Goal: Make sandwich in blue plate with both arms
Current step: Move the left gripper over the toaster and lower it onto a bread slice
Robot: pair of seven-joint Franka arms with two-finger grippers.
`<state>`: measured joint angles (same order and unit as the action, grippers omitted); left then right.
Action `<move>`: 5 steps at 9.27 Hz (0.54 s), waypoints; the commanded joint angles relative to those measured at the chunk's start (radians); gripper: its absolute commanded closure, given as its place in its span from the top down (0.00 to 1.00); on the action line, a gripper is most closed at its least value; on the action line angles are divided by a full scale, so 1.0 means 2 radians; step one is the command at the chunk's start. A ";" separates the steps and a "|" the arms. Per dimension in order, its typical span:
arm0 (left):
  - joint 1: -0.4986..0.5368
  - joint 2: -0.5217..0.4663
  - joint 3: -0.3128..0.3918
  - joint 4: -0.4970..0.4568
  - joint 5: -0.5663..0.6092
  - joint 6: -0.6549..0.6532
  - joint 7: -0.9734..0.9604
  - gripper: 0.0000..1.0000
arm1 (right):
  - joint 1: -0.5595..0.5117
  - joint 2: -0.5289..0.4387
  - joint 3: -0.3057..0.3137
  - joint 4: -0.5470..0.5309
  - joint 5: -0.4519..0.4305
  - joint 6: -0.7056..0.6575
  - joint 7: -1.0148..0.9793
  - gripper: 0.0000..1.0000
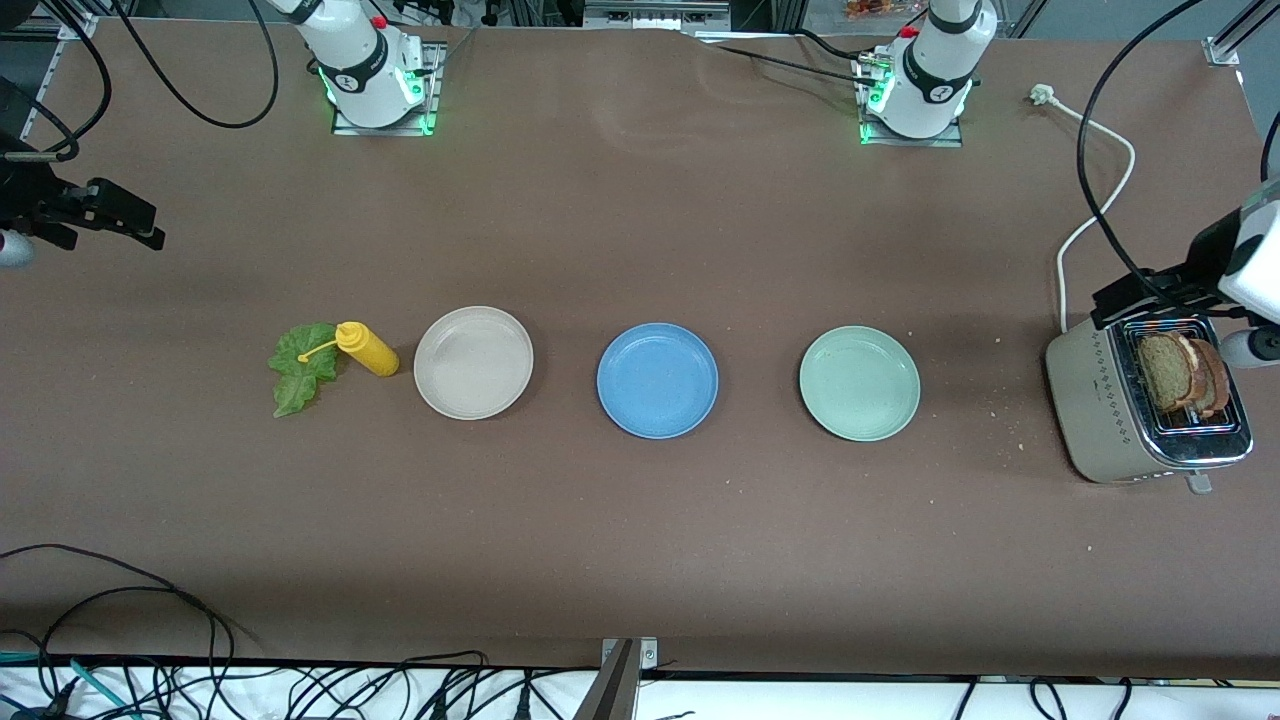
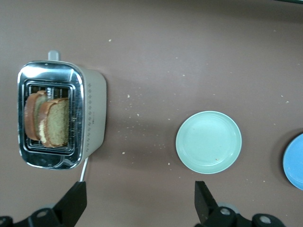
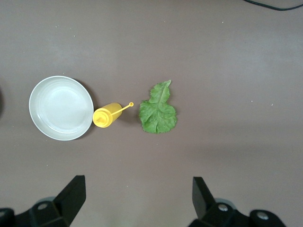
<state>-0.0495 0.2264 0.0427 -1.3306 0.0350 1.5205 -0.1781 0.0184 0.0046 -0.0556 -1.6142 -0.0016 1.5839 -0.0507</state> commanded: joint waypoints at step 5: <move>0.078 0.020 0.001 -0.008 0.010 -0.001 0.043 1.00 | 0.001 -0.002 0.006 0.006 -0.003 -0.007 0.005 1.00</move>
<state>0.0694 0.2389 0.0508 -1.3444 0.0351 1.5142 -0.1383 0.0191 0.0046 -0.0523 -1.6141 -0.0016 1.5839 -0.0507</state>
